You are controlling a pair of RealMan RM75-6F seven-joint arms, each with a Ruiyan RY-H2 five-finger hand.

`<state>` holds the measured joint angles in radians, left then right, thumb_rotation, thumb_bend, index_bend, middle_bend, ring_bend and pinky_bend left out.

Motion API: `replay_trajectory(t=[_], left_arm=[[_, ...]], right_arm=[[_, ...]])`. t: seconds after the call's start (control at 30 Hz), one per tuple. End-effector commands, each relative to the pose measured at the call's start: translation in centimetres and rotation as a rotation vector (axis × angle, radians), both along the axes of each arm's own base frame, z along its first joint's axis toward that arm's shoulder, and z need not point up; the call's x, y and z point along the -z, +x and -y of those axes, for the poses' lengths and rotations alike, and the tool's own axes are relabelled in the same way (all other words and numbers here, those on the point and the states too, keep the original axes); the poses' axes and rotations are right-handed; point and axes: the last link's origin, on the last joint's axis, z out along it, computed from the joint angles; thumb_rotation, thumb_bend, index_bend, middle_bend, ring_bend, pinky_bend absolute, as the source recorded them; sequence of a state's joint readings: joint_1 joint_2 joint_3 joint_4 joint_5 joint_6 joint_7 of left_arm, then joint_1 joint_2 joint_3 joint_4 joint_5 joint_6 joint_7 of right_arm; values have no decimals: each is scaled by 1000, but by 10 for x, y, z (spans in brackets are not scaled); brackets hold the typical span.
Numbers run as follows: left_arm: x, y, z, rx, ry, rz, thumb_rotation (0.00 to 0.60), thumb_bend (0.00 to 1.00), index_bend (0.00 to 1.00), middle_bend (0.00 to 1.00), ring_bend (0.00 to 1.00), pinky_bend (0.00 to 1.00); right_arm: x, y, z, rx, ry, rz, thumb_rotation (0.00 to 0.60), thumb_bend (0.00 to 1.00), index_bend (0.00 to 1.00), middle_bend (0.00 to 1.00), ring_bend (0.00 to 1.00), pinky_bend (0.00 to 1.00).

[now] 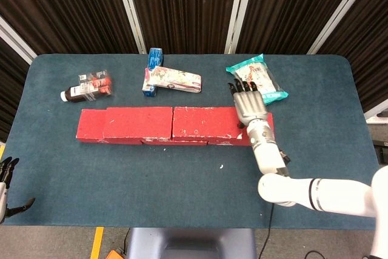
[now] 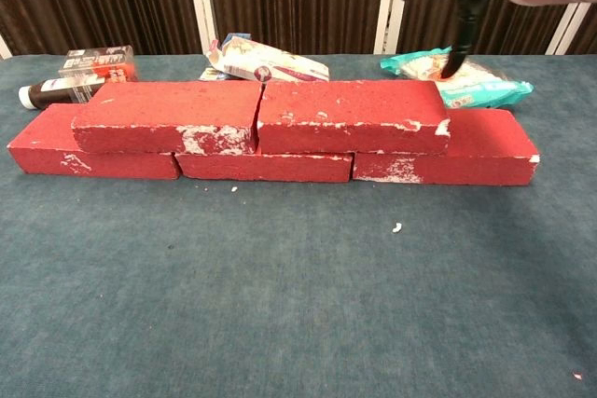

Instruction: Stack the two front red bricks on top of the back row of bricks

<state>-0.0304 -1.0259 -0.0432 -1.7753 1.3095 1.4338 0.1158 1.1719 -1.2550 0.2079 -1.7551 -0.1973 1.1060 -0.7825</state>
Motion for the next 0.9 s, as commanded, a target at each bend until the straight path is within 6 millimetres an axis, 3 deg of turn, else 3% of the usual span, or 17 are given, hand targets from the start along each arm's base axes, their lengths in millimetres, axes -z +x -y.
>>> replay_trajectory(t=[0.03, 0.47, 0.9], left_arm=[[0, 0, 0, -2, 0, -2, 600, 178, 0, 0, 0, 36], [-1, -1, 0, -7, -3, 4, 600, 183, 0, 0, 0, 36], [-3, -1, 1, -10, 2, 13, 600, 181, 0, 0, 0, 36]], right_arm=[[-8, -31, 1, 17, -40, -40, 600, 56, 66, 76, 0, 0], [15, -47, 10, 41, -19, -107, 600, 34, 53, 66, 0, 0], [36, -43, 12, 33, 2, -107, 600, 33, 51, 65, 0, 0]])
